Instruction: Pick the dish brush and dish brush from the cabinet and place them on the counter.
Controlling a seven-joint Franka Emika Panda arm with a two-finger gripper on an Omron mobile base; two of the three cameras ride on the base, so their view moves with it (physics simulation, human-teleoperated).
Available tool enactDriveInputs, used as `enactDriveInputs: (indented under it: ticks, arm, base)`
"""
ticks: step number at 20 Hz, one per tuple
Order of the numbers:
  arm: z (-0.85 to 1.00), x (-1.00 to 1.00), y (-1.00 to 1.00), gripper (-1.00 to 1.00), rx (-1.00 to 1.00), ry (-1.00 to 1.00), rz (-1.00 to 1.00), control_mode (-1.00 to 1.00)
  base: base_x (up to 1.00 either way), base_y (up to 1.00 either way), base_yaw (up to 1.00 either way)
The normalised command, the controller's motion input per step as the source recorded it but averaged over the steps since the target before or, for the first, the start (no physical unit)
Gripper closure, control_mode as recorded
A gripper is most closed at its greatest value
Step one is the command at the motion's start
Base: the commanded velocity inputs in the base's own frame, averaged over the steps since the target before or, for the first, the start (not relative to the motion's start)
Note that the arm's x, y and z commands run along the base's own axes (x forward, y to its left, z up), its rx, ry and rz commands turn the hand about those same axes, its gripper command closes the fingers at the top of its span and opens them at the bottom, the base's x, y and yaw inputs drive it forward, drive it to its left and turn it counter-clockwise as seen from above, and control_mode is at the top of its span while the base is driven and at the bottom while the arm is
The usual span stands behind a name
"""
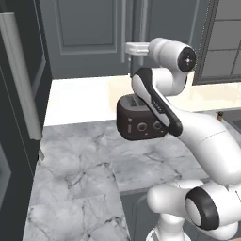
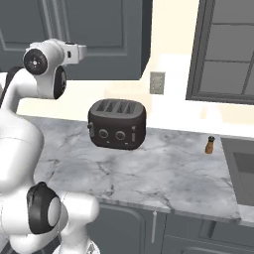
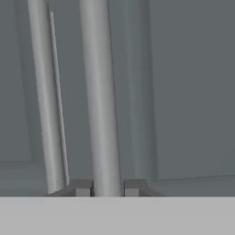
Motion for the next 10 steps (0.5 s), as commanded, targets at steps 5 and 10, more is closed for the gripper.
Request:
enactDriveInputs:
  ticks: [5, 10]
  arm:
    - [0.01, -0.40, -0.28, 1.00, 0.03, 0.06, 0.00, -1.00]
    - [0.03, -0.50, -0.34, 1.00, 0.02, 0.04, 0.00, -1.00]
  base:
    - [0.00, 0.00, 0.00]
    - [0.00, 0.00, 0.00]
